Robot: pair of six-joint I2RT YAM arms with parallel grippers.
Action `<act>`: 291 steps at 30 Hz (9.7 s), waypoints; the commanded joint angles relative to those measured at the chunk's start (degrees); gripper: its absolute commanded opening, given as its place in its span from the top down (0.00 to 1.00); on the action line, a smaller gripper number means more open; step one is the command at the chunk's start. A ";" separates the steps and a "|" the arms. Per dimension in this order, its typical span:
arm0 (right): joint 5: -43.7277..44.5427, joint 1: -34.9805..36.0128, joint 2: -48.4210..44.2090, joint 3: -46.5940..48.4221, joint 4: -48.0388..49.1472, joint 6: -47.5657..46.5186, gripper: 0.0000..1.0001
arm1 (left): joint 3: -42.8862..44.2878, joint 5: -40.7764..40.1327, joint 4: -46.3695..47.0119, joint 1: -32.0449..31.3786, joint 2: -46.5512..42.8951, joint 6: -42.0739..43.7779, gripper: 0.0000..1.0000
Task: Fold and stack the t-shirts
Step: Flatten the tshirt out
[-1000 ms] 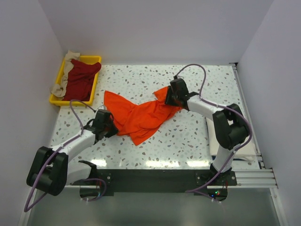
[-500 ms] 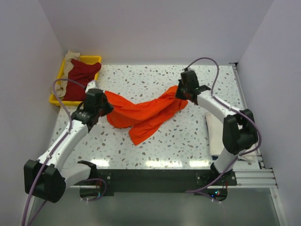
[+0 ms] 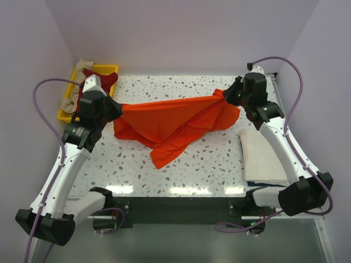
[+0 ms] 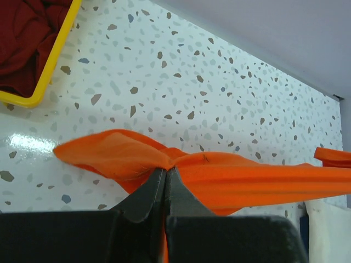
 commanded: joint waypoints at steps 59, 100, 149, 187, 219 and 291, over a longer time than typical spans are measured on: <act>-9.68 -10.63 39.08 13.85 3.78 2.05 1.00 | 0.33 17.99 18.36 1.66 41.45 -0.42 0.54; -12.84 -12.48 39.52 12.71 5.27 3.63 1.00 | -0.02 17.29 20.47 -2.66 44.26 -3.24 0.65; -10.91 -6.24 -41.96 -54.53 3.25 14.89 0.53 | -15.66 18.43 5.79 22.04 -3.37 1.59 1.00; 5.09 16.97 22.38 -12.34 10.19 -1.12 0.58 | -20.76 23.97 9.49 22.04 -2.41 2.91 1.00; -15.29 16.88 -47.82 -44.14 -22.05 12.32 1.00 | -17.87 18.87 7.03 22.74 -3.46 4.58 1.00; -4.22 -5.00 -16.20 -1.73 -17.05 7.93 1.00 | 2.68 19.49 -0.44 23.53 -9.26 0.63 1.00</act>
